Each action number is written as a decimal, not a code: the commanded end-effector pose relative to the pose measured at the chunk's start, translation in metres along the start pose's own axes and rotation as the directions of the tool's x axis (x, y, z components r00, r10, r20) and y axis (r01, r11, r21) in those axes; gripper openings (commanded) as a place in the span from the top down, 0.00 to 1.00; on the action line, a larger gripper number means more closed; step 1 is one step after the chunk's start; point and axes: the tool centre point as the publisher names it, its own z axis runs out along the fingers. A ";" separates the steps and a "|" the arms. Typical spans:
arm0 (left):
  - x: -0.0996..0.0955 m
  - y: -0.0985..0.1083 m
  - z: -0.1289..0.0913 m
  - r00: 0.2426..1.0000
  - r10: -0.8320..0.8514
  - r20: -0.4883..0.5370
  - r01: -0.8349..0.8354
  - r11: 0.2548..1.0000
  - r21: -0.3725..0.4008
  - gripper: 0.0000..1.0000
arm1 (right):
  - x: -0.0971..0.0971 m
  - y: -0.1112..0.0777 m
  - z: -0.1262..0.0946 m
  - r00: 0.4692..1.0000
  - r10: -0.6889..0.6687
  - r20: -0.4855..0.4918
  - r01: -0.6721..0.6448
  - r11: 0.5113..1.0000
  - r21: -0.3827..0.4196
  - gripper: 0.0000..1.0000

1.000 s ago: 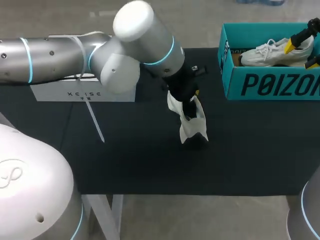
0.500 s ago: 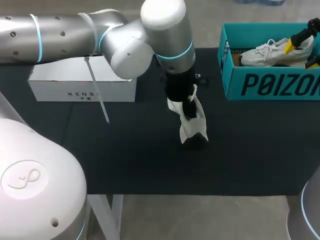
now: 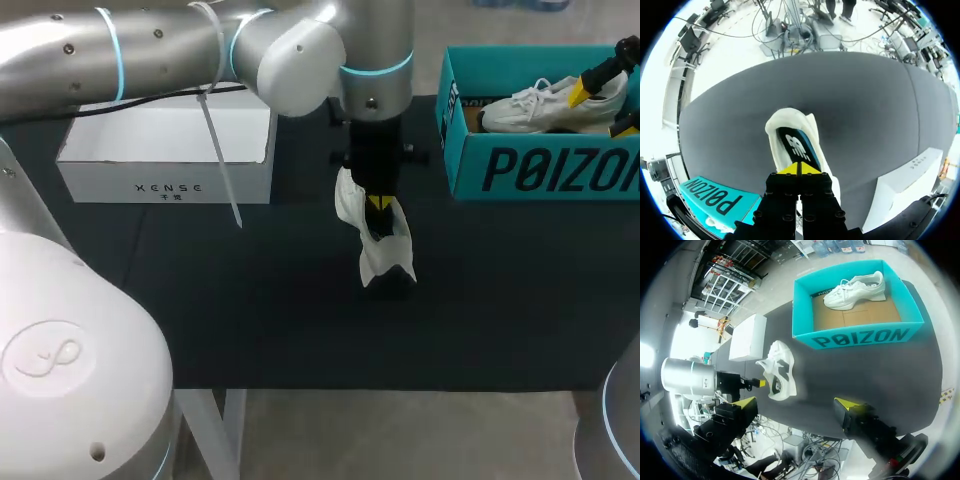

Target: Take the shoe out of the shoebox, open the shoe tongue, remove and reinsert the insole, then place the shoe into the shoebox

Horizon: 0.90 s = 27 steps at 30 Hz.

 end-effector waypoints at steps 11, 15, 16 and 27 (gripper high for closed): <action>0.005 -0.014 0.039 1.000 -0.015 -0.009 0.016 1.000 0.010 1.00 | 0.000 0.001 0.000 1.000 0.000 0.001 0.000 1.000 0.001 0.00; 0.006 -0.019 0.047 0.999 -0.011 -0.034 0.012 1.000 0.024 1.00 | 0.000 0.001 0.000 1.000 0.000 0.001 0.000 1.000 0.001 0.00; 0.006 -0.019 0.048 0.999 -0.012 -0.033 0.013 1.000 0.021 1.00 | 0.000 0.001 0.000 1.000 0.000 0.001 0.000 1.000 0.001 0.00; 0.013 -0.027 0.064 0.999 -0.017 -0.049 0.019 0.999 0.041 1.00 | 0.000 0.001 0.000 1.000 0.000 0.001 0.000 1.000 0.001 0.00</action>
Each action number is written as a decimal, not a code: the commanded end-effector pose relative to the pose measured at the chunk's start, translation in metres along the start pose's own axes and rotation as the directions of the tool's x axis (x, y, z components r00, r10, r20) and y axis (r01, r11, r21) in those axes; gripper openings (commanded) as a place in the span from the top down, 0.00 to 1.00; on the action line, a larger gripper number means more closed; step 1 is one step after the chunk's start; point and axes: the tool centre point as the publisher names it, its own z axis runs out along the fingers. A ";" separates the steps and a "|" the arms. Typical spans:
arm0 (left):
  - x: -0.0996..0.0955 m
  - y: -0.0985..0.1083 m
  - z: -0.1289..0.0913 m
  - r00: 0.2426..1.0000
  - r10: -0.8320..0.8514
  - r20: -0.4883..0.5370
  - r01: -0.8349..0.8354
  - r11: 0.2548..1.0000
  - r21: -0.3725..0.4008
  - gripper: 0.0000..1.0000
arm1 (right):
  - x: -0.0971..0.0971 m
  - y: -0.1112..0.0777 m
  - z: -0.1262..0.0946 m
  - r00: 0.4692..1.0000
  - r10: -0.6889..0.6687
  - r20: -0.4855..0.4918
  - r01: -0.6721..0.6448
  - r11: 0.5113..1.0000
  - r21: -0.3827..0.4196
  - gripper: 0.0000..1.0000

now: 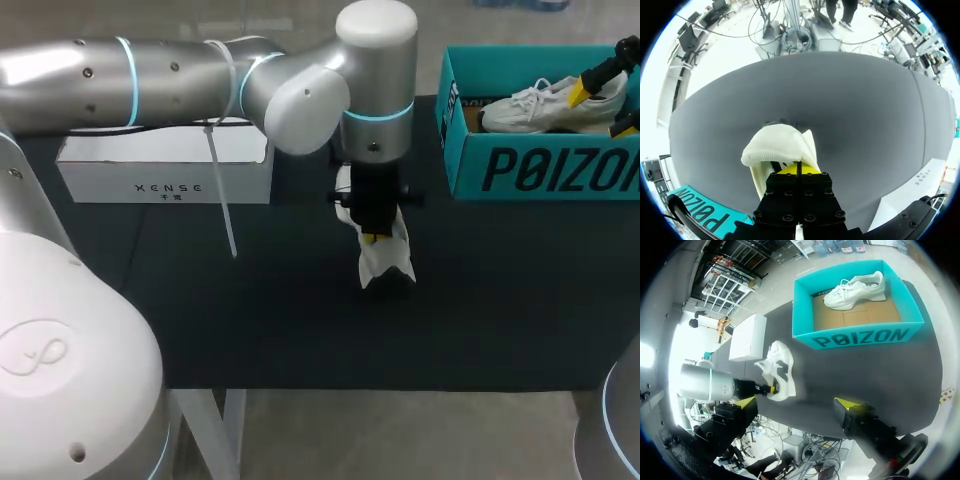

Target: Take the shoe out of the shoebox, open the shoe tongue, remove and reinsert the insole, then place the shoe into the shoebox

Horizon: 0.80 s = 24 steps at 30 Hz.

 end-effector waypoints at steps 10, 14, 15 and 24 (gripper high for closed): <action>0.000 -0.004 0.036 0.996 -0.064 0.055 0.063 0.998 0.015 1.00 | 0.000 0.001 0.000 1.000 0.000 0.001 0.000 1.000 0.001 0.00; -0.004 -0.003 0.043 0.990 -0.101 0.101 0.101 0.995 0.001 1.00 | 0.000 0.001 0.000 1.000 0.000 0.001 0.000 1.000 0.001 0.00; -0.005 -0.004 0.043 0.987 -0.112 0.112 0.112 0.994 0.007 1.00 | 0.000 0.001 0.000 1.000 0.000 0.001 0.000 1.000 0.001 0.00; -0.012 -0.005 0.040 0.970 -0.169 0.177 0.172 0.985 -0.002 1.00 | 0.000 0.001 0.000 1.000 0.000 0.001 0.000 1.000 0.001 0.00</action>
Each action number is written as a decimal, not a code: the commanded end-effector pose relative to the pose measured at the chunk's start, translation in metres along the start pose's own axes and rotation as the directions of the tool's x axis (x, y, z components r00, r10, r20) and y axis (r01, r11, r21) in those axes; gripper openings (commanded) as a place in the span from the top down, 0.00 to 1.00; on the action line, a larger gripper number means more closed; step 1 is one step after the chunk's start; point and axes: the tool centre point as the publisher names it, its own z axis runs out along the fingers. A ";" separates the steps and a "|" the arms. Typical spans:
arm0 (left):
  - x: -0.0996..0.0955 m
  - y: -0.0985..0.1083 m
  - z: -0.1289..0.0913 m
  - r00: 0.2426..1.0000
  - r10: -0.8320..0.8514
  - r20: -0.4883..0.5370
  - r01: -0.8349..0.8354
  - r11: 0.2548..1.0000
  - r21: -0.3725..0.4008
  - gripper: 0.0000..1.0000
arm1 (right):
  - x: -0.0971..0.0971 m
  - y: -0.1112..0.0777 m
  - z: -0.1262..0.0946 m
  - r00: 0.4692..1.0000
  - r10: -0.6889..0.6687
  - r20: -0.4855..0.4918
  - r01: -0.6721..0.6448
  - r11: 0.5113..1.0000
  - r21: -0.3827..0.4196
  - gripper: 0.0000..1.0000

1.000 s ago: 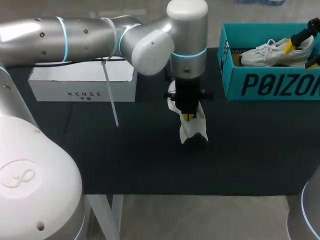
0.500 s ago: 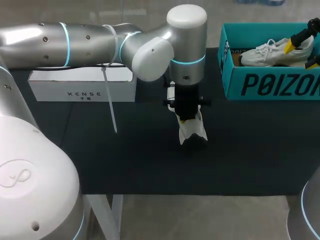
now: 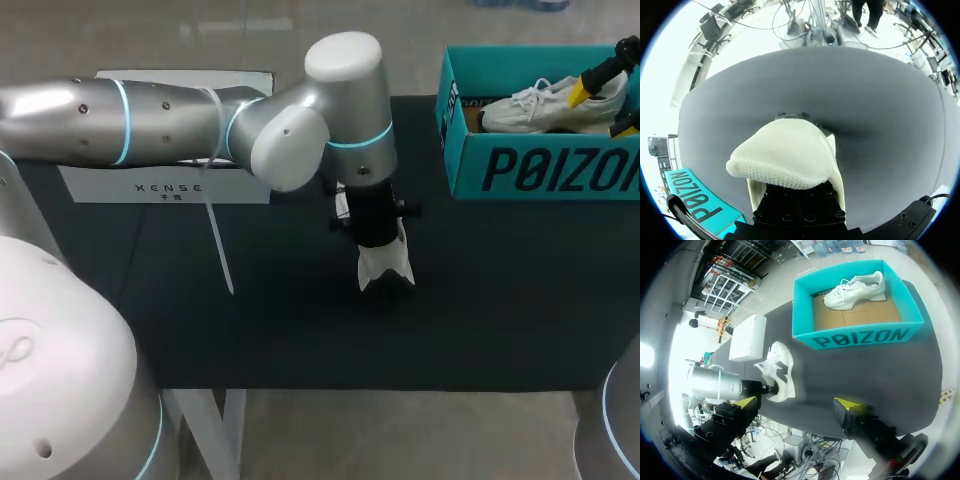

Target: Take the shoe out of the shoebox, open the shoe tongue, remove and reinsert the insole, then place the shoe into the shoebox

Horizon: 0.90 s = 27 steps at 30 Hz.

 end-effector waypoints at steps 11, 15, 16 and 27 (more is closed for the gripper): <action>-0.007 -0.008 0.006 0.990 -0.114 0.081 0.109 0.992 0.060 1.00 | 0.000 0.001 0.000 1.000 0.000 0.001 0.000 1.000 0.002 0.00; -0.011 -0.010 0.007 0.989 -0.119 0.090 0.115 0.992 0.050 1.00 | 0.000 0.001 0.000 1.000 0.000 0.001 0.000 1.000 0.002 0.00; -0.012 -0.010 0.006 0.989 -0.117 0.092 0.113 0.992 0.047 1.00 | 0.000 0.001 0.000 1.000 0.000 0.001 0.000 1.000 0.002 0.00; -0.021 -0.005 -0.014 0.984 -0.102 0.148 0.106 0.994 -0.017 1.00 | 0.000 0.001 0.000 1.000 0.000 0.001 0.000 1.000 0.002 0.00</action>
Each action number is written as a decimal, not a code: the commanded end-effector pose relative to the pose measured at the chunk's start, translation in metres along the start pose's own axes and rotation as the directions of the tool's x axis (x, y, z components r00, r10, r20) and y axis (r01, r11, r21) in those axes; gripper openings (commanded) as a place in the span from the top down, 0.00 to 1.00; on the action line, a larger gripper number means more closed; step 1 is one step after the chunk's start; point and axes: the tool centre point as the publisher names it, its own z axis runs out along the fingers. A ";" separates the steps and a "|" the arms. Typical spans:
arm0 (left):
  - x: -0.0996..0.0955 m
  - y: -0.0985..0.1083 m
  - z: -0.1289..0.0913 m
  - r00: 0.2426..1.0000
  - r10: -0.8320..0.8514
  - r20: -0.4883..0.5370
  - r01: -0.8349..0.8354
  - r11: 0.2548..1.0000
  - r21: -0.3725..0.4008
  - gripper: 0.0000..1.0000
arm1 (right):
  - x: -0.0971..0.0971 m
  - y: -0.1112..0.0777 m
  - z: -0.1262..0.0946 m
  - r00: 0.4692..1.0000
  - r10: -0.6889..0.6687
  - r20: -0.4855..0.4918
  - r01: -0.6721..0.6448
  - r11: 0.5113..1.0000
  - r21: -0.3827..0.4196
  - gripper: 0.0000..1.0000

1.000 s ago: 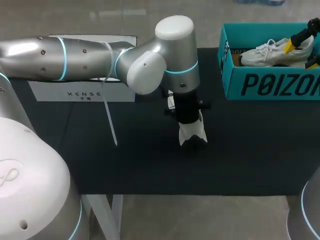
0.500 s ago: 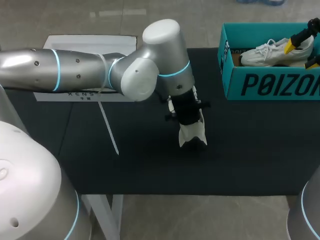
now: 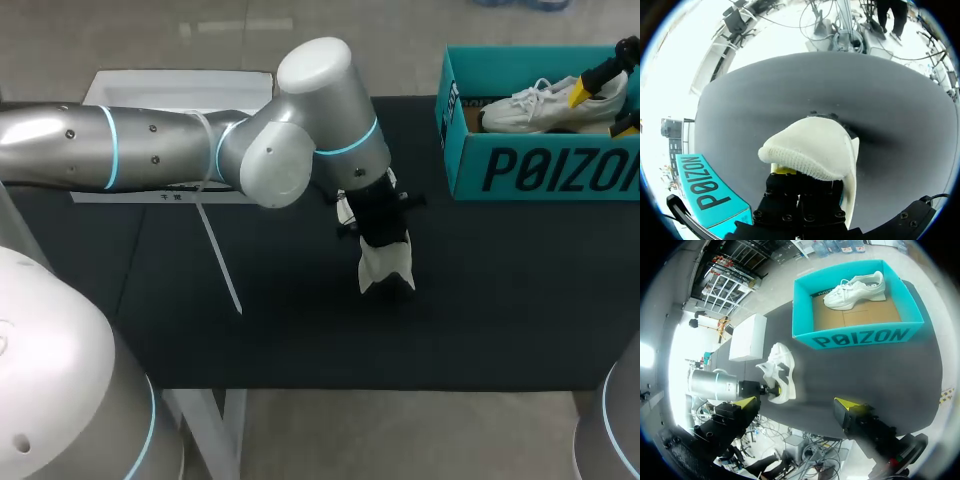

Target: Take the shoe out of the shoebox, open the shoe tongue, remove and reinsert the insole, then place the shoe into the shoebox

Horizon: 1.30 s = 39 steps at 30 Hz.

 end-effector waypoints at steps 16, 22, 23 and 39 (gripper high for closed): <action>0.012 0.020 -0.014 0.977 0.079 -0.199 -0.116 0.976 -0.182 1.00 | 0.000 0.001 0.000 1.000 0.000 0.001 0.000 1.000 0.002 0.00; 0.015 0.016 0.007 0.979 0.061 -0.194 -0.094 0.982 -0.162 1.00 | 0.000 0.001 0.000 1.000 0.000 0.001 0.000 1.000 0.002 0.00; 0.015 0.015 0.010 0.980 0.057 -0.193 -0.087 0.985 -0.152 1.00 | 0.000 0.001 0.000 1.000 0.000 0.001 0.000 1.000 0.002 0.00; -0.005 0.012 -0.008 0.996 -0.011 -0.085 0.003 0.996 -0.087 1.00 | 0.000 0.001 0.000 1.000 0.000 0.001 0.000 1.000 0.002 0.00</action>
